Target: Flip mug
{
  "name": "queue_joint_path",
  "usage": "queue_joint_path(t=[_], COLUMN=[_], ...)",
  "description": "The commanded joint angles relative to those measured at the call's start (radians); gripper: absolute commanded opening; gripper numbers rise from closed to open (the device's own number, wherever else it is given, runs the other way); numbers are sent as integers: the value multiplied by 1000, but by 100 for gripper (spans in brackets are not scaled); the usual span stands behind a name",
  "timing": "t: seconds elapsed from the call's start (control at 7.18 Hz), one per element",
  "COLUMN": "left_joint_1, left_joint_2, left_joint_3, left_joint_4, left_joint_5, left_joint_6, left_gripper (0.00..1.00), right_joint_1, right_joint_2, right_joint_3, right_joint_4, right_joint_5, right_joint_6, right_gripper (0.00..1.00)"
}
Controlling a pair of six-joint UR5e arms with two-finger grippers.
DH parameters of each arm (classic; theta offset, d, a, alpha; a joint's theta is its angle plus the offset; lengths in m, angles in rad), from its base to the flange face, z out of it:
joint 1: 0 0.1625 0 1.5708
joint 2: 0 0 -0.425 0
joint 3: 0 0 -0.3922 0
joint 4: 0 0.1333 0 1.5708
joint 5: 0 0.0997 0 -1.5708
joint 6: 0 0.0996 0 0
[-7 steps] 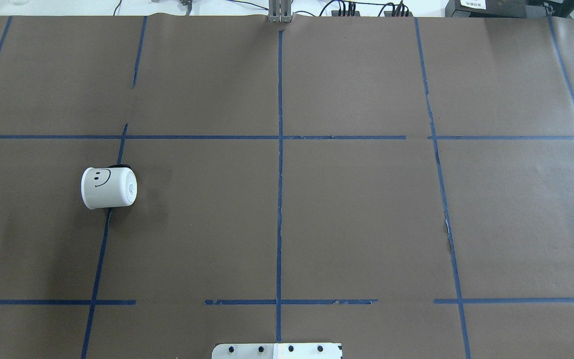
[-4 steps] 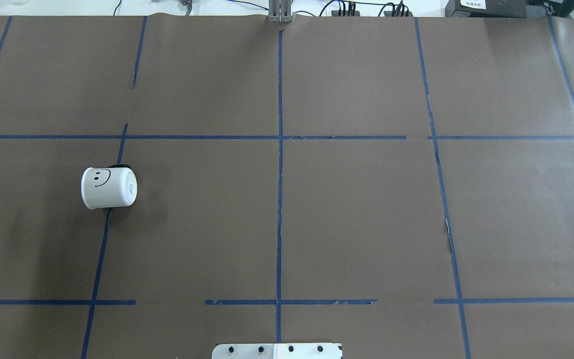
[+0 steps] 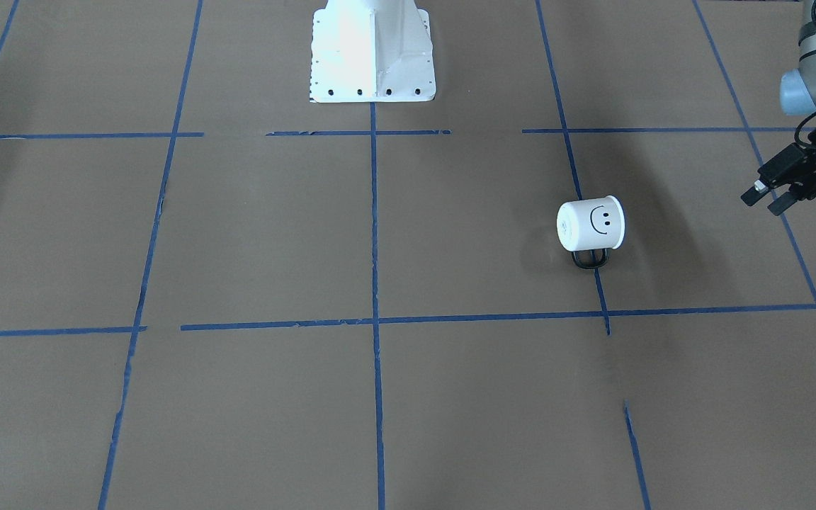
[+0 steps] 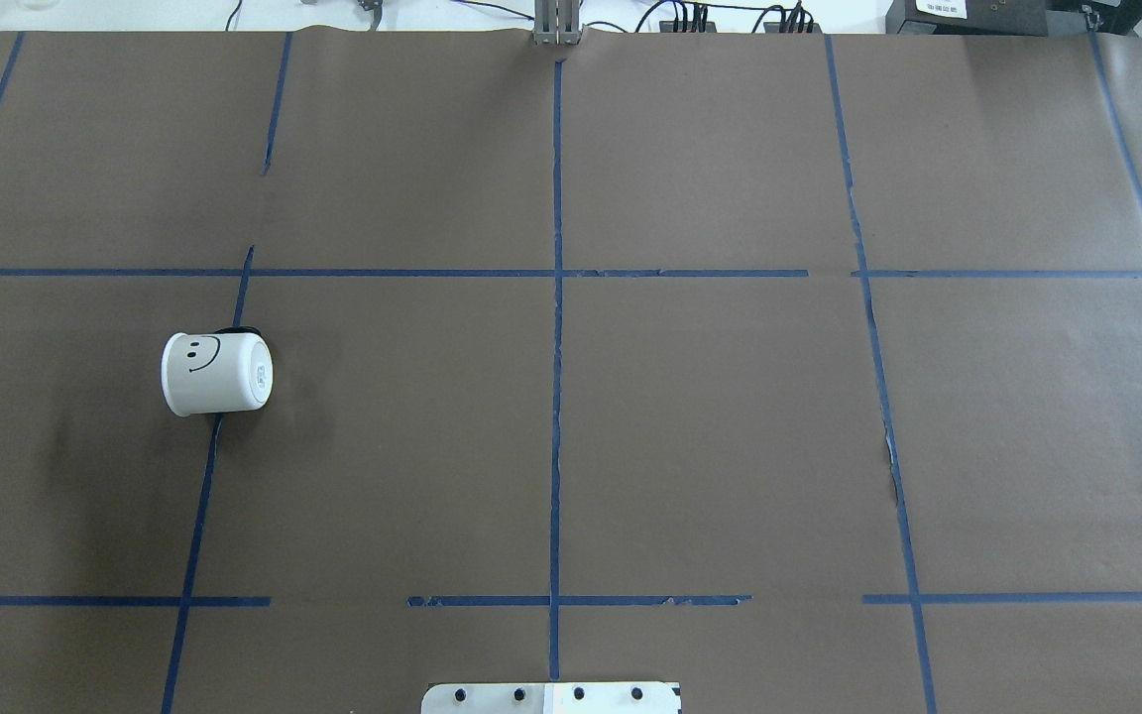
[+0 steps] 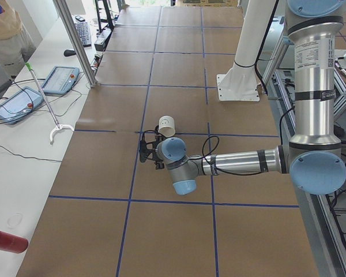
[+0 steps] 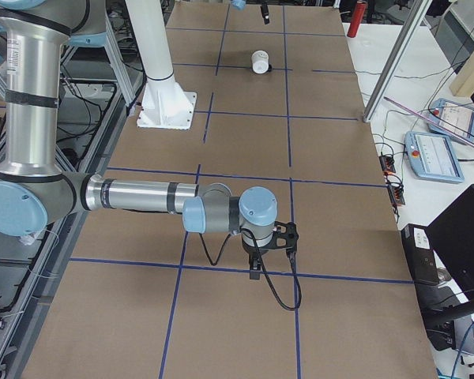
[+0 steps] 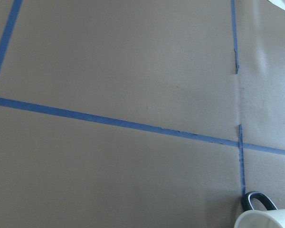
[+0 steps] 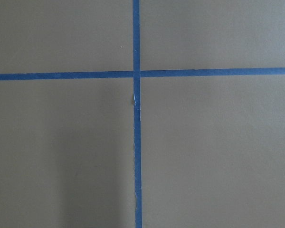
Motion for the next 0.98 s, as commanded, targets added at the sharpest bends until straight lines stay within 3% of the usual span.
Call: queue_joint_path(t=[0.0, 0.14, 0.42, 0.84], left_joint_1=[117, 183, 206, 363], left_joint_2=[-55, -57, -98, -133], left_joint_3=[5, 27, 128, 204], left_joint_4=[-133, -240, -455, -723], left_joint_5=[147, 264, 282, 482], left_joint_6=[-260, -301, -397, -546], left_gripper=[99, 99, 99, 94], right_joint_1=[0, 0, 0, 0], right_joint_2=[0, 0, 0, 0], right_joint_3=[-1, -1, -1, -1], right_joint_4=[0, 0, 0, 0], right_joint_5=[0, 0, 0, 0], right_joint_6=[0, 0, 0, 0], right_gripper=[100, 100, 100, 100])
